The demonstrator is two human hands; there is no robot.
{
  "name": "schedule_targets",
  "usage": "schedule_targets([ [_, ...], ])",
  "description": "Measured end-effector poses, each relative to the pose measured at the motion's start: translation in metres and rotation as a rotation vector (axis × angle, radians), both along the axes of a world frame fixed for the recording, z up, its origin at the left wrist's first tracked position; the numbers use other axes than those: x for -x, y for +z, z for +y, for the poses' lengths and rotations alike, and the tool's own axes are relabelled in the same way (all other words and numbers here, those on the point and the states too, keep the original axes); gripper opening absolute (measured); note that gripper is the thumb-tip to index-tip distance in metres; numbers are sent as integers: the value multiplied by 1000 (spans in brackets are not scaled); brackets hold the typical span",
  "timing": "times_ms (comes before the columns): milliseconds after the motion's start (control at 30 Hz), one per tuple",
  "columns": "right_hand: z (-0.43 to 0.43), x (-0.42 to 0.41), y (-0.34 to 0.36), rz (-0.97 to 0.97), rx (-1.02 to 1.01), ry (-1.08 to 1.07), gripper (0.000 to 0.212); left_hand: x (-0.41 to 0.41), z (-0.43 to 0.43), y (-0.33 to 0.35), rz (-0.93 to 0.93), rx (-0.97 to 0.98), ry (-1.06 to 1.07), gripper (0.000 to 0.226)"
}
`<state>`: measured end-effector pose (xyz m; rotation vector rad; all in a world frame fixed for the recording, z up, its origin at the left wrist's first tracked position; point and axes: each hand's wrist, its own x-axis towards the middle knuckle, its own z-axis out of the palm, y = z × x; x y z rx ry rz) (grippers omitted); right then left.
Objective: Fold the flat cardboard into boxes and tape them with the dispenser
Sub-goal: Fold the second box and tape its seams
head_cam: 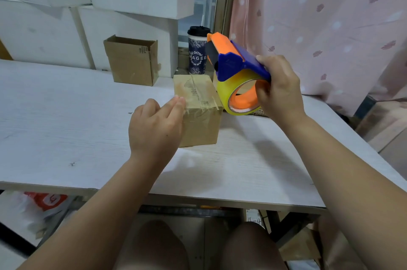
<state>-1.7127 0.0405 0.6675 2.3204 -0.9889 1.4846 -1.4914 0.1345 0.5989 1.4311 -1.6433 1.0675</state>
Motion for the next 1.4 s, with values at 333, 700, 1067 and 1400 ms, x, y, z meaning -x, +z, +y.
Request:
schedule_targets([
  [333,-9,4,-11,-21,-87,-25,48,-5,1,3,-102,-52,18,28],
  [700,-6,8,-37,-127,-110,-104,48,-11,2,5,-112,-81,-2,27],
  [1067,-4,3,-66,-280,-249,-74,52,-6,1,3,-32,-130,-25,21],
  [1400,6,0,-73,-302,-339,-75,37,17,10,15,161,-454,71,69],
])
